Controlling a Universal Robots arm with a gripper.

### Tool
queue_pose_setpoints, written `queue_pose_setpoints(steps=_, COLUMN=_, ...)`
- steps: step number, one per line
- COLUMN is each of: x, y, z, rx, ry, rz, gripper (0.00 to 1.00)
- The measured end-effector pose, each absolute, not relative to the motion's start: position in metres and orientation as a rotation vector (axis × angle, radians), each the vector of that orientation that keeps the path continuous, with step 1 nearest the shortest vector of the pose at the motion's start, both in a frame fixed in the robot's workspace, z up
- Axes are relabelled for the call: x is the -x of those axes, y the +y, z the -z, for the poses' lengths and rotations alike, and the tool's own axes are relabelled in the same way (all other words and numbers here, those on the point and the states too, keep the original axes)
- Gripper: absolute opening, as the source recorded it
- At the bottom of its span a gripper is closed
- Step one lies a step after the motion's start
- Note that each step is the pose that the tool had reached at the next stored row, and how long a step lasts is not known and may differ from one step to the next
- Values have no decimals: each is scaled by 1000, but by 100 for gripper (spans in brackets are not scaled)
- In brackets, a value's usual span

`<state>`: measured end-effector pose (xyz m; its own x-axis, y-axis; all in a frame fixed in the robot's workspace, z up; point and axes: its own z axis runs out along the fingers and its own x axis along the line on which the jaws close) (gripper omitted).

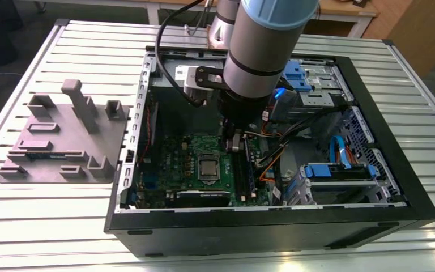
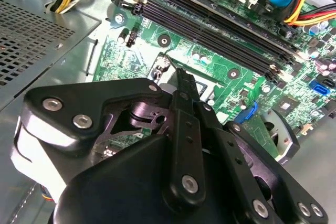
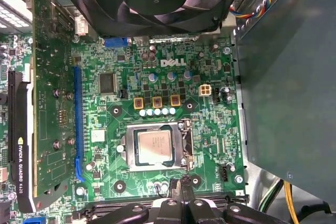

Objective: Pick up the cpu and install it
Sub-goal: 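Install the first cpu locking lever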

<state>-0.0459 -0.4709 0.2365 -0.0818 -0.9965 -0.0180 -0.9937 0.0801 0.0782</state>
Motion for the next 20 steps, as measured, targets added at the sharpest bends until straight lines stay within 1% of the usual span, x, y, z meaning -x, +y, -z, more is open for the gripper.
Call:
queue_pose_setpoints(steps=4, x=46, y=-471, z=-236, rx=-2100, ry=-2278, rz=105, gripper=10)
queue_pose_setpoints(steps=8, x=46, y=-472, z=-236, rx=-2087, ry=-2264, rz=71, gripper=10)
queue_pose_setpoints(steps=12, x=46, y=-478, z=-234, rx=-2087, ry=-2261, rz=67, gripper=10)
queue_pose_setpoints(steps=20, x=46, y=-480, z=-223, rx=-2113, ry=-2224, rz=66, gripper=10)
